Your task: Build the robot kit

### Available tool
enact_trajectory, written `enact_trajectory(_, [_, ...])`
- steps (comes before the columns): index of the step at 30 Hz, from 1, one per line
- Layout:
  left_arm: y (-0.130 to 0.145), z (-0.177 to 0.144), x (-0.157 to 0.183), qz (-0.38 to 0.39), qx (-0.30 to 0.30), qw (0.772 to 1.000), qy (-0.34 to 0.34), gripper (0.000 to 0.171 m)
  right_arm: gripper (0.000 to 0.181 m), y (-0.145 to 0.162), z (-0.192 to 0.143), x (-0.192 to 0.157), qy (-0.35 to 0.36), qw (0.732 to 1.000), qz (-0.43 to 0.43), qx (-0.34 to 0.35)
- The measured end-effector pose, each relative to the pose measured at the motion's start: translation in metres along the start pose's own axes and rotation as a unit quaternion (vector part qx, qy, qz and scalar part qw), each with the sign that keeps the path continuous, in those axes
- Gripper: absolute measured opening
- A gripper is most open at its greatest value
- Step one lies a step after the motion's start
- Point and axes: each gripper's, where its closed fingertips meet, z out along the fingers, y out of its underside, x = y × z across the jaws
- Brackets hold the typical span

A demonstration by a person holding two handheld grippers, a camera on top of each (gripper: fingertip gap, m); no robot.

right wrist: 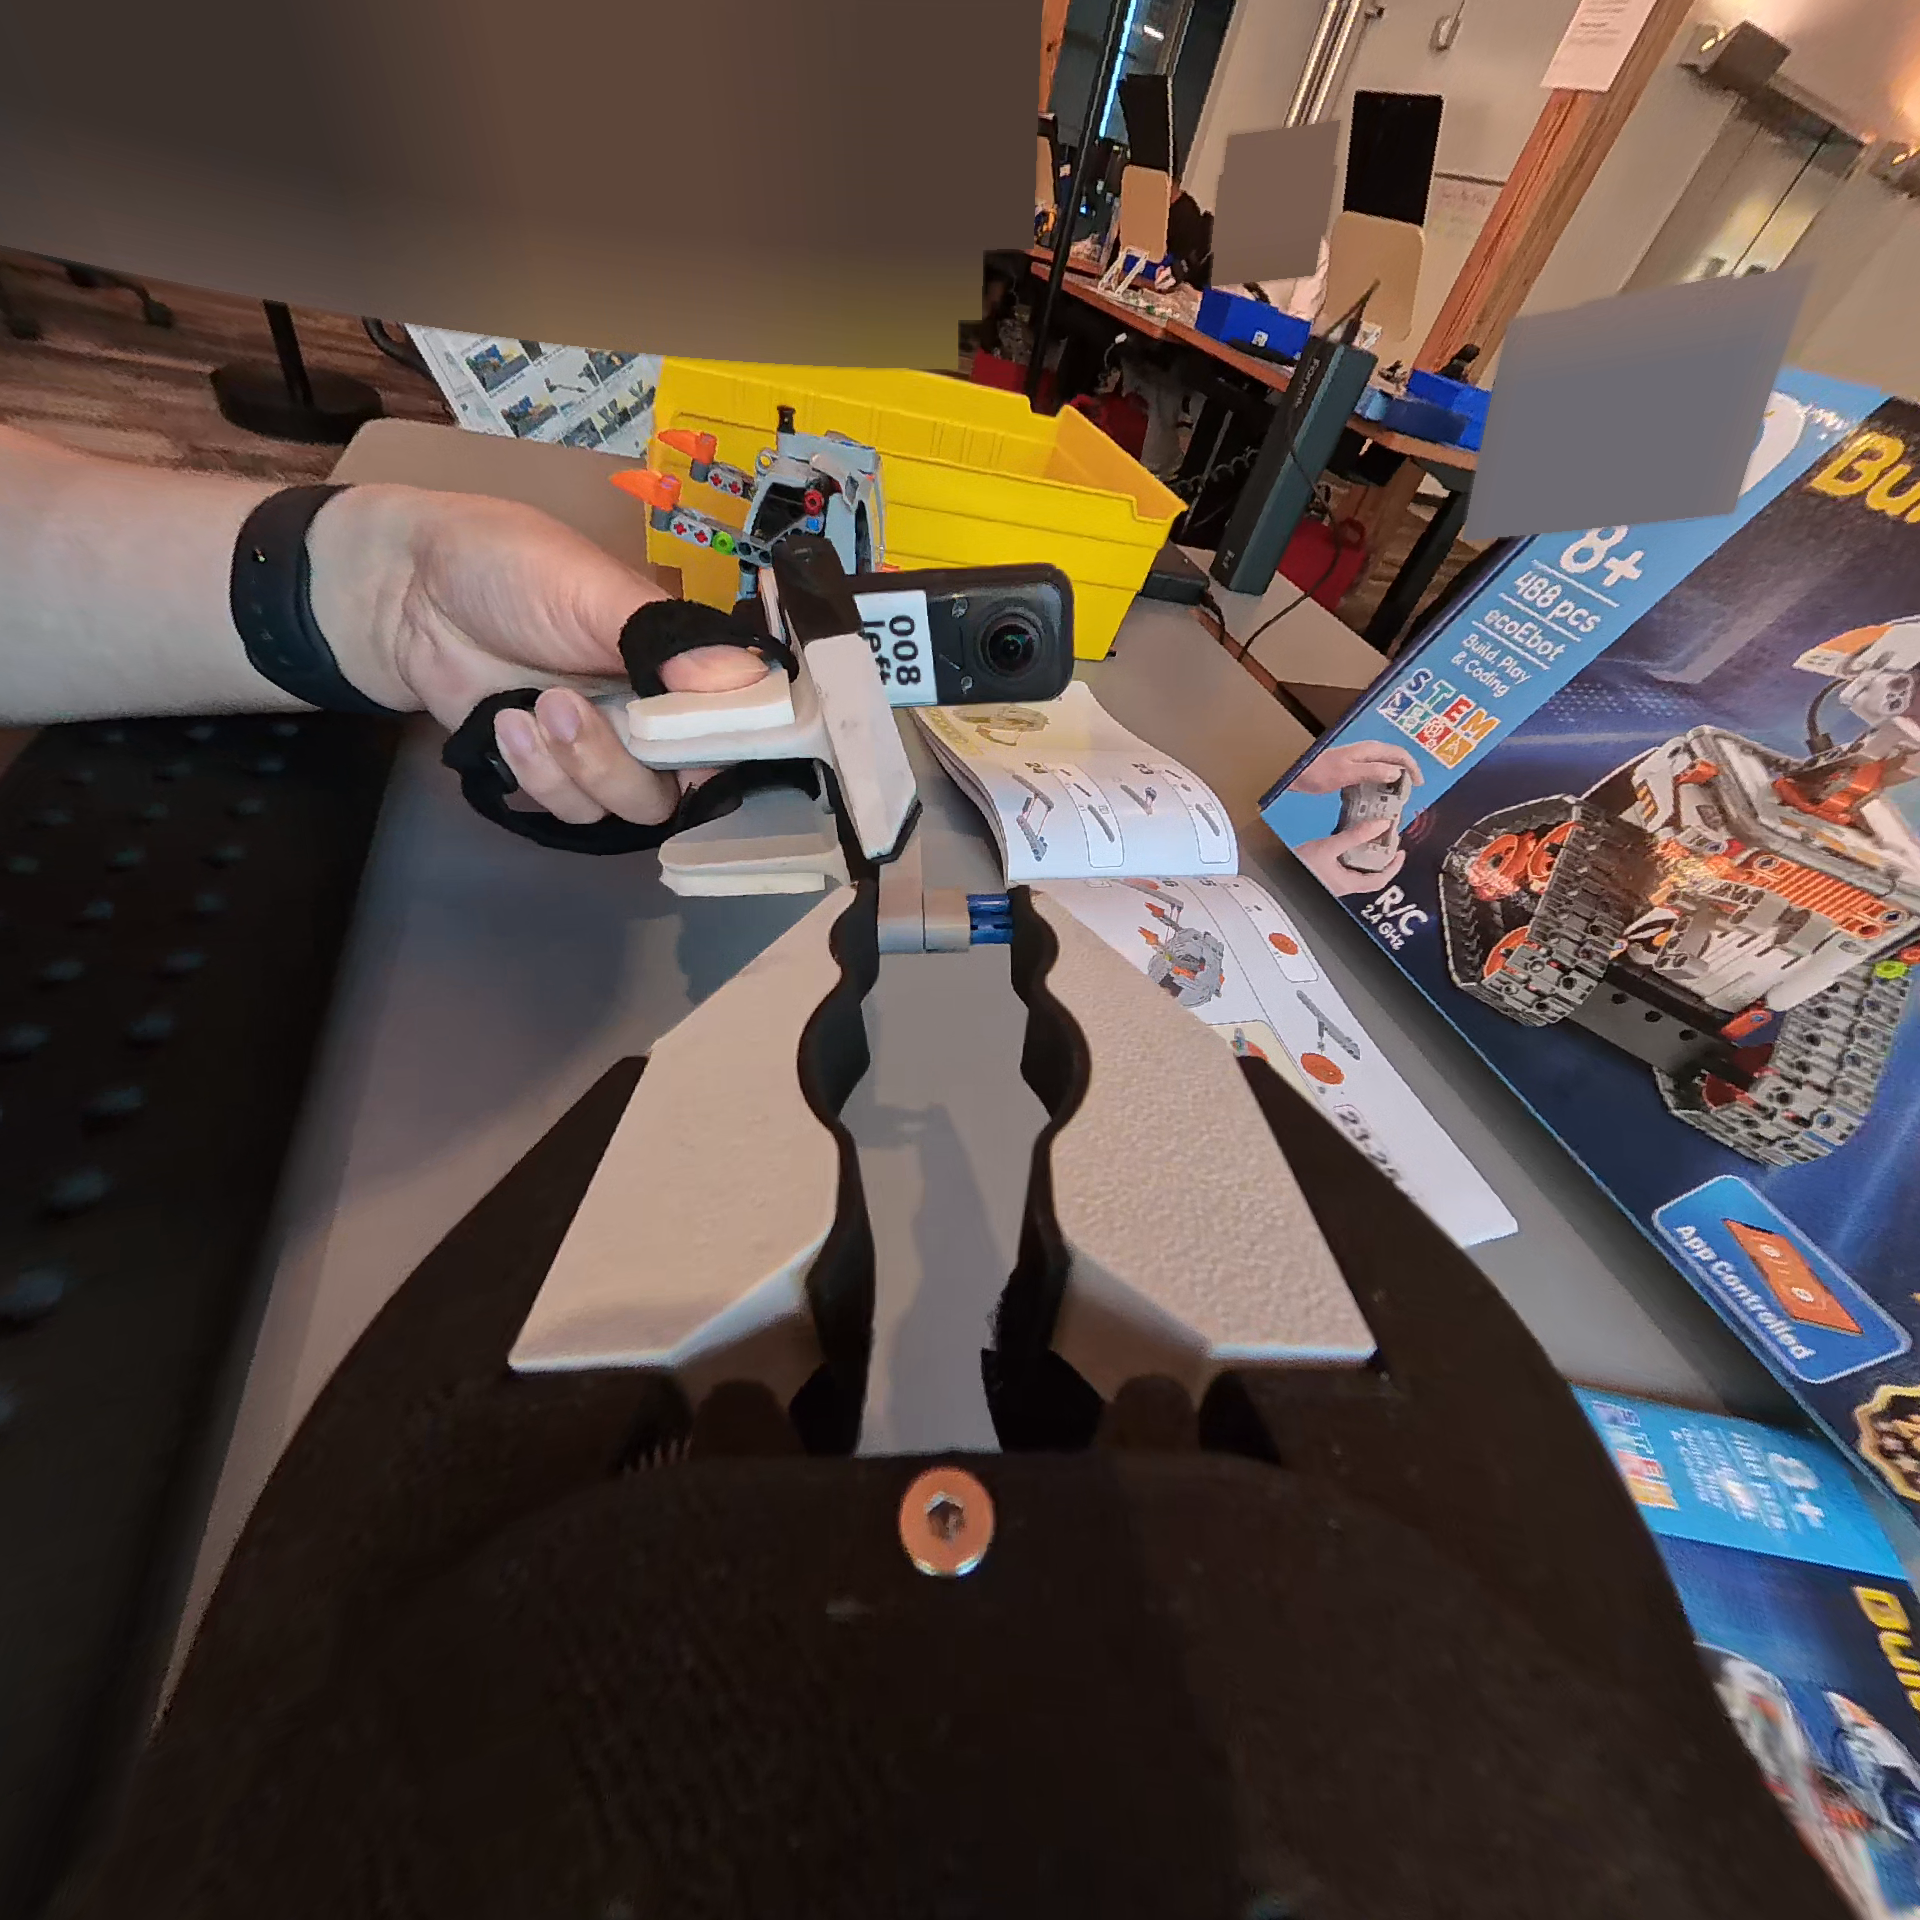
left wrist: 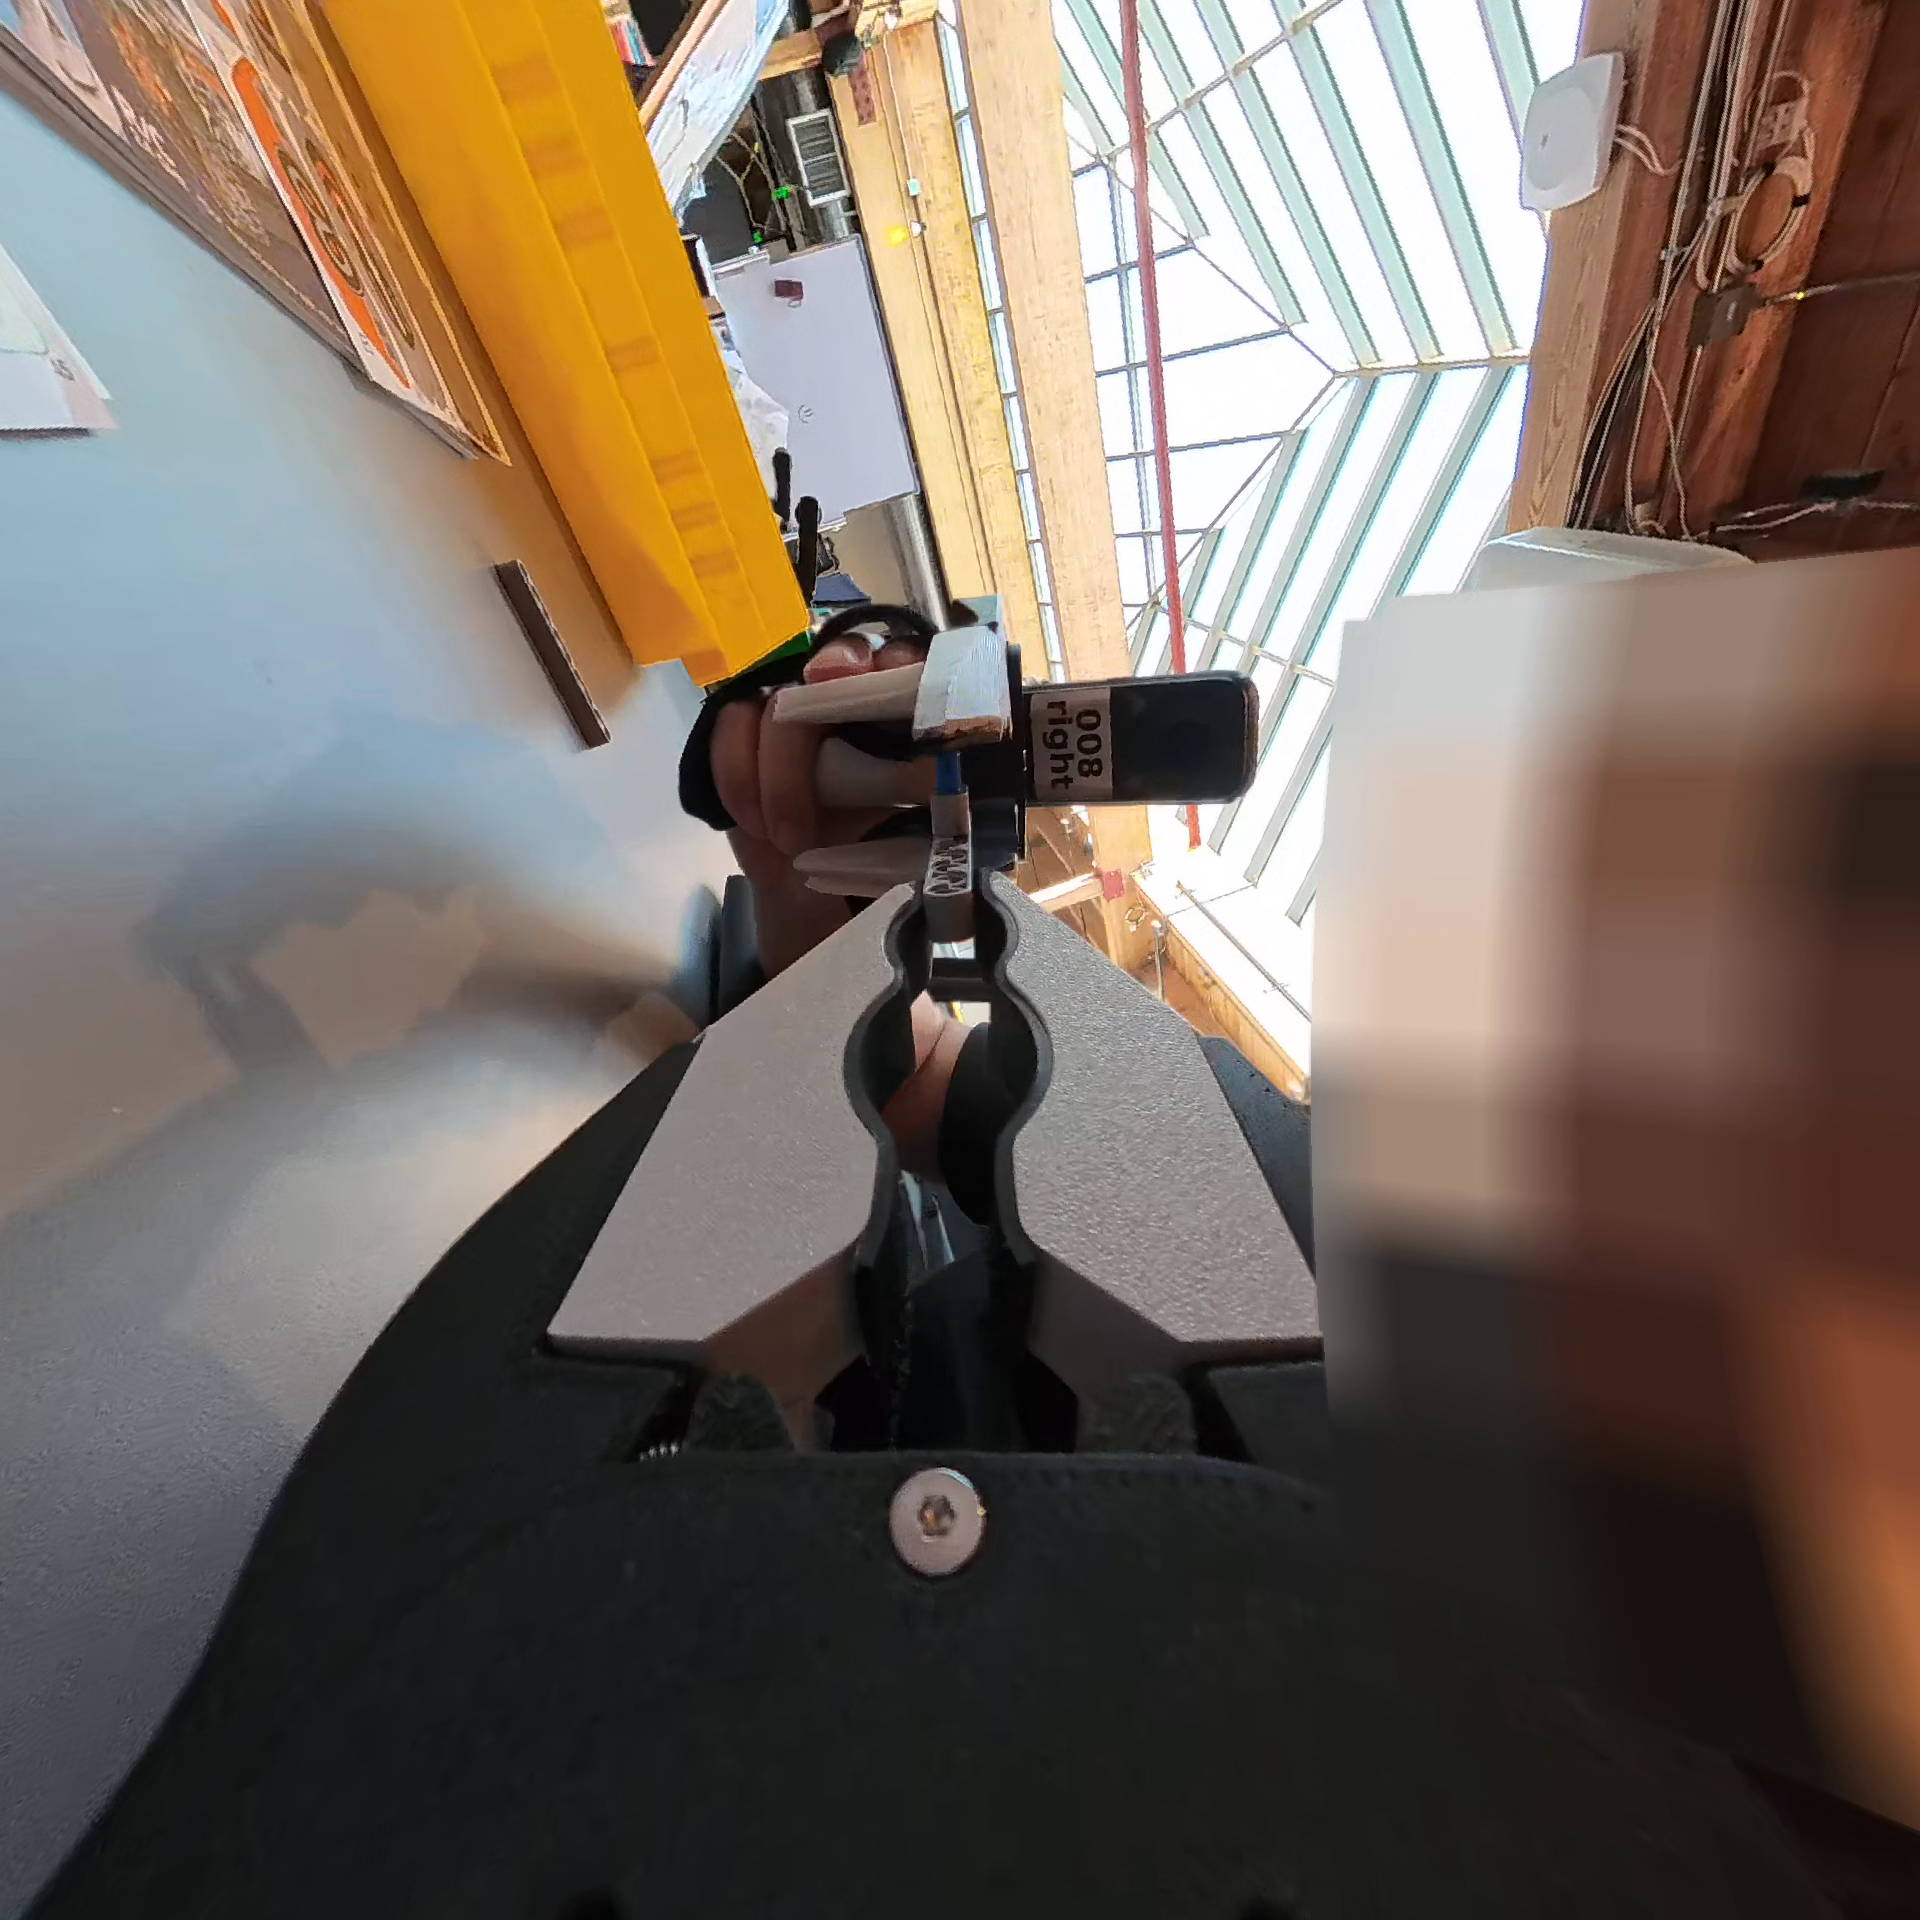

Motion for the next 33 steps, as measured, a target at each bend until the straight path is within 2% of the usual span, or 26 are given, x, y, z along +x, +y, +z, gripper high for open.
enact_trajectory(4, [0.002,0.003,0.005,0.034,-0.005,0.999,-0.006,0.005,0.023,-0.005,-0.004,-0.002,0.030,0.997,-0.076,-0.007])
enact_trajectory(8, [0.004,0.005,0.010,0.070,-0.013,0.997,-0.013,0.005,0.023,-0.011,-0.008,-0.004,0.039,0.993,-0.112,-0.004])
enact_trajectory(12, [0.009,0.006,0.013,0.104,-0.043,0.993,-0.025,0.005,0.024,-0.015,-0.009,-0.008,0.011,0.994,-0.104,0.024])
enact_trajectory(15, [0.007,0.003,0.013,0.130,-0.049,0.989,-0.040,0.025,0.023,-0.012,-0.012,-0.013,-0.021,0.994,-0.102,0.026])
enact_trajectory(16, [0.007,0.003,0.016,0.134,-0.052,0.989,-0.033,0.021,0.024,-0.009,-0.013,-0.015,-0.032,0.995,-0.093,0.022])
enact_trajectory(20, [0.029,0.002,0.005,0.131,-0.132,0.981,-0.062,0.022,0.023,-0.002,-0.015,-0.030,-0.083,0.994,-0.070,0.021])
enact_trajectory(23, [0.045,0.002,-0.002,0.119,-0.180,0.974,-0.068,0.007,0.023,0.001,-0.016,-0.042,-0.109,0.990,-0.085,0.018])
enact_trajectory(28, [0.078,0.002,-0.014,0.056,-0.263,0.961,-0.064,0.006,0.024,0.013,-0.017,-0.056,-0.147,0.984,-0.101,-0.005])
enact_trajectory(30, [0.087,0.006,-0.019,0.048,-0.284,0.956,-0.063,0.005,0.024,0.018,-0.020,-0.061,-0.169,0.980,-0.101,-0.015])
enact_trajectory(33, [0.083,0.012,-0.023,0.052,-0.270,0.959,-0.069,0.005,0.024,0.024,-0.023,-0.054,-0.160,0.983,-0.084,-0.020])
